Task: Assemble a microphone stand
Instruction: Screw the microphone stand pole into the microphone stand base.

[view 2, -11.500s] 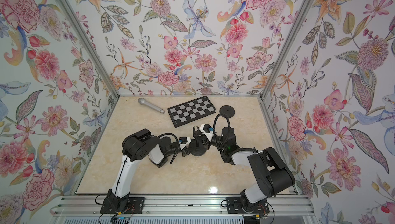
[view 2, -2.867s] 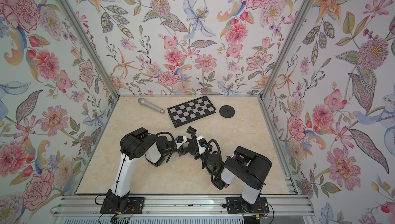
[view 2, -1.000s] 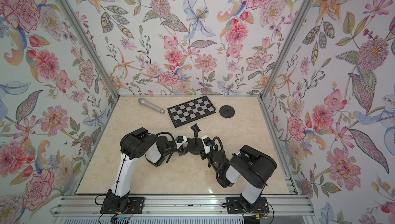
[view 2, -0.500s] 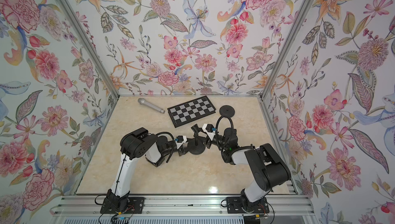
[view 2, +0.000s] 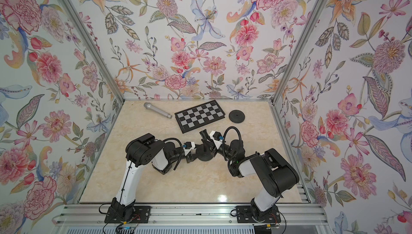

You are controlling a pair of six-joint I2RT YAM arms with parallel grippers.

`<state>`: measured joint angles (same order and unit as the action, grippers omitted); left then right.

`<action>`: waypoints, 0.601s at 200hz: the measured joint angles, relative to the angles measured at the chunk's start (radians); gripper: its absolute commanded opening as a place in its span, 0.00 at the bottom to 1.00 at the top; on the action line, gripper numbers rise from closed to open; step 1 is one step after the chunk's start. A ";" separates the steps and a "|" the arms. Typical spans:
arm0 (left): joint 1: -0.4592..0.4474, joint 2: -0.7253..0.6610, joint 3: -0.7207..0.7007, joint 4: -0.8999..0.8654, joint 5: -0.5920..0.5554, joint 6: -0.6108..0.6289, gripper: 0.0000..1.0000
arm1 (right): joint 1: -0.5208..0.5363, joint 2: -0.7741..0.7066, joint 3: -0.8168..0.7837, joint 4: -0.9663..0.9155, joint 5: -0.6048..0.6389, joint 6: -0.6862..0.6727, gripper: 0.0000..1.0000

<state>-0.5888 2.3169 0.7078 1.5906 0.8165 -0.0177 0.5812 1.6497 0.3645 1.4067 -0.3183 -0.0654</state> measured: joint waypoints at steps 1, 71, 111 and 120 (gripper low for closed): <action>0.000 0.000 0.000 0.000 0.000 0.000 0.51 | 0.006 0.001 -0.002 0.004 0.015 0.001 0.00; 0.000 0.000 0.000 0.000 -0.003 0.003 0.51 | 0.270 0.115 -0.011 0.197 0.676 0.074 0.31; 0.000 0.000 0.000 0.000 -0.002 0.003 0.51 | 0.080 0.087 -0.105 0.068 0.303 0.082 0.51; 0.000 0.000 0.000 0.000 -0.003 0.003 0.51 | 0.013 0.069 -0.102 0.017 0.187 0.082 0.52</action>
<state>-0.5892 2.3173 0.7074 1.5906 0.8139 -0.0147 0.5938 1.7184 0.2626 1.4239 -0.1314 0.0166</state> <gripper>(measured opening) 0.513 0.510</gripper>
